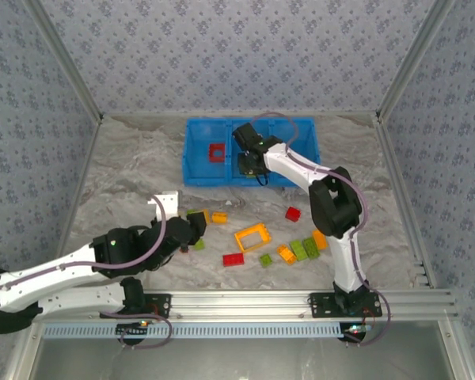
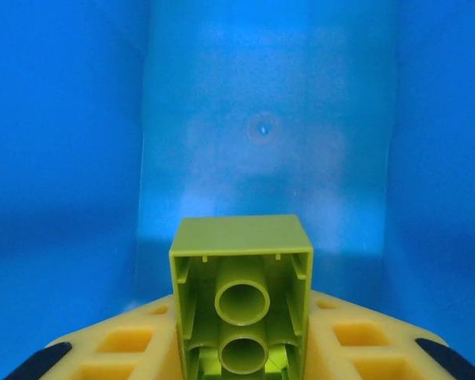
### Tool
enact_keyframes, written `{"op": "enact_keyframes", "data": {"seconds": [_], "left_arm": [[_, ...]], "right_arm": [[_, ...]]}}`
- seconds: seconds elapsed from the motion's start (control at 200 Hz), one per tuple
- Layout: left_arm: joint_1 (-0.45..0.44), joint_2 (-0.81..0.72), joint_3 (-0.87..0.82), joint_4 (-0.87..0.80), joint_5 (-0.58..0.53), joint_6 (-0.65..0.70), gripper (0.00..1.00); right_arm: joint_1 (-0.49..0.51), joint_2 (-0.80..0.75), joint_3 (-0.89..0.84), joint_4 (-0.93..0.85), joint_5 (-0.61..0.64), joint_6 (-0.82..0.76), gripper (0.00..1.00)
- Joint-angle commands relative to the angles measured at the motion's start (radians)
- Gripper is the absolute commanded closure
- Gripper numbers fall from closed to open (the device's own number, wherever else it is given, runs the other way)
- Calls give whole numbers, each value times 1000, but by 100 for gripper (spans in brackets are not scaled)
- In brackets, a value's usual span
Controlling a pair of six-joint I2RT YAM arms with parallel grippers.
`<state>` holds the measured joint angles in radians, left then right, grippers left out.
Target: Sort the legos into containers by color
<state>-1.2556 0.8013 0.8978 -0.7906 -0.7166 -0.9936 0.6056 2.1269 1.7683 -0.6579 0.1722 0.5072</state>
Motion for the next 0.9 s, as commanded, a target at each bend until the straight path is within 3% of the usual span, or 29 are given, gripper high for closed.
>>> {"op": "enact_keyframes", "data": {"seconds": [0.0,0.245,0.47,0.59,0.69,0.894], "left_arm": [[33,-33,-25,-153,-28,-109,38],[280,-2,-116,-166,255,-111,41],[402,160,-134,-129,413,-46,44],[431,228,-142,-100,430,-6,46],[518,262,-165,-41,490,66,46],[686,348,-168,65,633,186,30]], "right_arm": [[-1,48,81,-70,-24,-2,58],[-5,35,96,-87,-25,-9,44],[45,-157,51,-82,66,-40,45],[105,-334,-122,-7,89,-52,45],[173,-486,-320,94,84,-50,44],[335,-695,-645,211,32,1,37]]}}
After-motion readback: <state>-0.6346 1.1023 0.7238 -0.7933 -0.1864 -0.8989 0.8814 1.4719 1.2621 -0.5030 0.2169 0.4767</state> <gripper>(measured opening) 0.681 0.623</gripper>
